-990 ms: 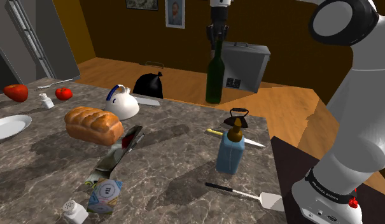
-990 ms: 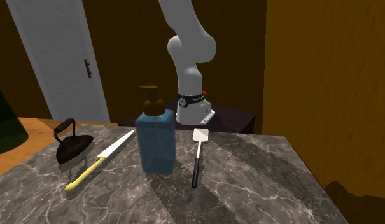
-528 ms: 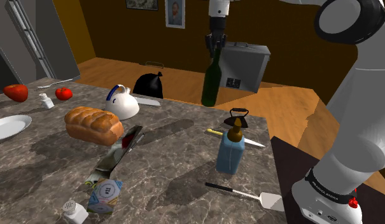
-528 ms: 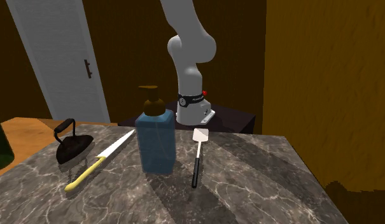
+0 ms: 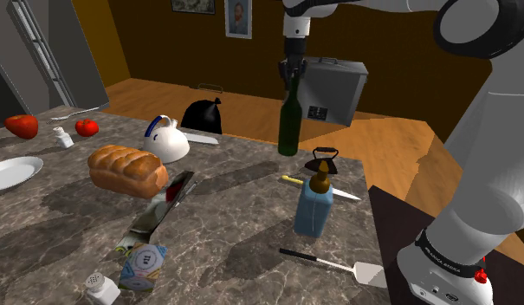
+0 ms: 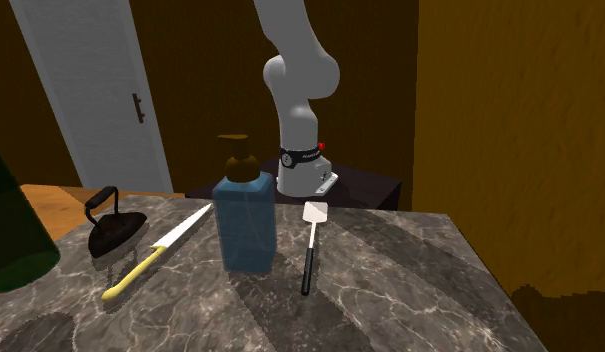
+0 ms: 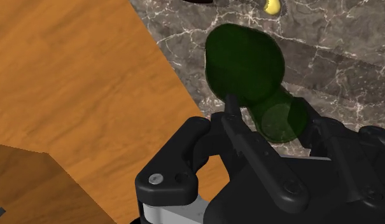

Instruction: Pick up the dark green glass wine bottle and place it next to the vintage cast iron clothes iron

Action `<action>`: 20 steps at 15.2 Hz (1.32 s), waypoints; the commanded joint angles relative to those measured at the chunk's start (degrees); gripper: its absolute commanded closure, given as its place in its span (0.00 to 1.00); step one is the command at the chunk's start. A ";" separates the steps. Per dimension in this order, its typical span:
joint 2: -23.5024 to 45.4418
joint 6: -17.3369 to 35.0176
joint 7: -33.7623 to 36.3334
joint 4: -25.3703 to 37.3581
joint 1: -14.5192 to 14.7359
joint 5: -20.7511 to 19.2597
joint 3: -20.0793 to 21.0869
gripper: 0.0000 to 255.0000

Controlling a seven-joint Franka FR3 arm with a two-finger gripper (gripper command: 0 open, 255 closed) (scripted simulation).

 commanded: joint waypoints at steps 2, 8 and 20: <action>-0.21 2.47 -0.01 -2.63 -0.03 0.01 -0.01 1.00; -0.14 6.52 -0.07 -6.60 -0.10 0.00 -0.04 1.00; -0.13 6.53 -0.06 -6.60 -0.09 0.00 -0.04 0.00</action>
